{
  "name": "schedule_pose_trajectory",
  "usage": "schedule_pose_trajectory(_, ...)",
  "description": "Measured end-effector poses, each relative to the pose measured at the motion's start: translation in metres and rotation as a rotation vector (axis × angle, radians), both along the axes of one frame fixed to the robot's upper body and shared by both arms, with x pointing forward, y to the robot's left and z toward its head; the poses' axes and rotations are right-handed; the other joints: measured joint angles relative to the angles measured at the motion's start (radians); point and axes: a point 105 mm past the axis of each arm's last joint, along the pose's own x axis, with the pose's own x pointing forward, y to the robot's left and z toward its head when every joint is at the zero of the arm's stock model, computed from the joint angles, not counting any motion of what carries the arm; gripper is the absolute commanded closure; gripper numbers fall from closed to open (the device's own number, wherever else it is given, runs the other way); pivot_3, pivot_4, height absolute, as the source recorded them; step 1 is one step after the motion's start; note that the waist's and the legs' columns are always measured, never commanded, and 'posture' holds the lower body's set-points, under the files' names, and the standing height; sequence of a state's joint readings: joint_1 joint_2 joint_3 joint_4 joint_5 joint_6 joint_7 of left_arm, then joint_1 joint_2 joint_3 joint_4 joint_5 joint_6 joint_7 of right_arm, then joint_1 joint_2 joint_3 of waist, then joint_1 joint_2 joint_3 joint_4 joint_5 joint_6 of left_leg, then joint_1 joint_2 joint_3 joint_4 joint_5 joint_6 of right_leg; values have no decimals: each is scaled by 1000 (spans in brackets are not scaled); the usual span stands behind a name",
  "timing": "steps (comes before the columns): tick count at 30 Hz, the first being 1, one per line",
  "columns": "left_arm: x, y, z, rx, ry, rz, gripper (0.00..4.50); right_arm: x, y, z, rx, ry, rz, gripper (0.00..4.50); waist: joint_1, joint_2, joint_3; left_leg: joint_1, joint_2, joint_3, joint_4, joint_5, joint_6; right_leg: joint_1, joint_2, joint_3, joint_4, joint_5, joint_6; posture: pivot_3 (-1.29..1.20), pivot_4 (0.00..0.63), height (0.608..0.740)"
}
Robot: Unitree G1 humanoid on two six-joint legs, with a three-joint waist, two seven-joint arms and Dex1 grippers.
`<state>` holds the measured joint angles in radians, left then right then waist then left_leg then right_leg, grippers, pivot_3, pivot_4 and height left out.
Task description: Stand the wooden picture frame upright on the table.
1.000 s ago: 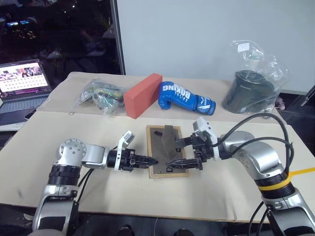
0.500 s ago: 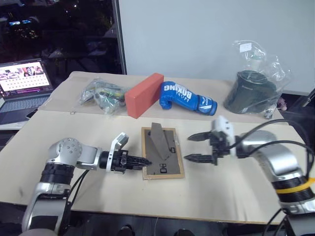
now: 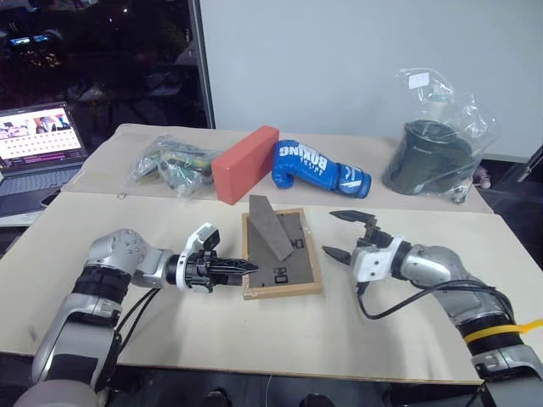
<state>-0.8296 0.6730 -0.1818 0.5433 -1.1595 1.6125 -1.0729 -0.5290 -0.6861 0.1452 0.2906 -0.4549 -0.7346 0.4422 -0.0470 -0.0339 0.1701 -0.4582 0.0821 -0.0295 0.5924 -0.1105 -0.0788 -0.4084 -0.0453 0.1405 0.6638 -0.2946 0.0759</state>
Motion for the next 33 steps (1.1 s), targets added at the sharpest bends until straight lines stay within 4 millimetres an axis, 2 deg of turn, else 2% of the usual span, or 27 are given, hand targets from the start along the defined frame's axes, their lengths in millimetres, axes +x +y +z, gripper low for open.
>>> schedule_pose_trajectory(5, -3, -5, -3, 17, 15, -41, 3442, -4, 26, 19, 14, -211, 84, 45, 0, 0, 0, 0, 0, 0, 0, 1, 0, 1, 0, 0, 1, 0, -1, 0, 150, 723)
schedule_pose_trajectory(9, -7, -3, -1, 21, 9, -68, 3442, -7, 38, 20, -20, -275, 138, 45, 1, 0, 0, 0, 0, 0, 0, 1, 0, 1, 0, 0, 1, 1, -2, 0, 150, 723)
schedule_pose_trajectory(12, -10, -4, 0, 22, 3, -85, 3442, -11, 47, 19, -40, -297, 188, 786, 0, 0, 0, 1, 0, 0, 0, 1, 0, 1, 0, 0, 1, 2, -4, 0, 150, 723)
schedule_pose_trajectory(18, -12, 0, 5, 76, -124, -121, 3442, -15, 51, 11, -53, -281, 236, 2807, 0, 0, 0, 1, 0, 0, 0, 1, 0, 1, 0, 0, 1, 3, -5, 0, 150, 723)
schedule_pose_trajectory(19, -13, 1, 5, 68, -122, -130, 3442, -16, 51, 10, -62, -287, 246, 3056, 0, 0, 0, 1, 0, 0, 0, 1, 0, 1, 0, 0, 1, 3, -5, 0, 150, 723)
schedule_pose_trajectory(21, -16, 3, 4, 54, -134, -146, 3442, -20, 52, 13, -72, -306, 274, 3099, -1, 0, 0, 1, 0, 0, 0, 1, 0, 2, 0, 0, 1, 3, -5, 0, 150, 723)
schedule_pose_trajectory(23, -18, 5, 2, 52, -156, -162, 2431, -23, 53, 13, -78, -313, 293, 3101, 0, 0, 0, 1, 0, 0, 0, 1, 0, 2, 0, 0, 1, 3, -5, 0, 150, 723)
schedule_pose_trajectory(25, -15, 8, 2, 100, -232, -168, 1827, -24, 52, 8, -99, -297, 305, 3195, 0, 0, 0, 1, 0, 0, 0, 2, 1, 2, 0, 0, 1, 3, -5, 0, 150, 723)
schedule_pose_trajectory(26, -12, 12, 1, 136, -264, -162, 1302, -24, 51, 7, -102, -287, 304, 3229, 0, 0, 0, 1, 0, 0, 1, 2, 1, 2, 0, 0, 1, 3, -5, 0, 150, 723)
schedule_pose_trajectory(28, -8, 15, 2, 171, -310, -152, 536, -23, 50, 7, -93, -275, 301, 3229, 0, 0, 0, 1, 0, 0, 1, 2, 1, 2, 0, 0, 1, 3, -5, 0, 150, 723)
schedule_pose_trajectory(30, 0, 18, 2, 195, -390, -129, 2, -23, 49, 8, -87, -257, 299, 3229, 0, 0, 0, 1, 0, 0, 1, 2, 1, 3, 0, 0, 1, 3, -5, 0, 150, 723)
schedule_pose_trajectory(33, 24, 34, 16, 216, -696, -4, 0, -18, 46, 7, -57, -185, 269, 3231, -4, 0, 0, 2, 1, 0, 0, 2, 1, 2, 0, 0, 1, 4, -6, 0, 150, 723)
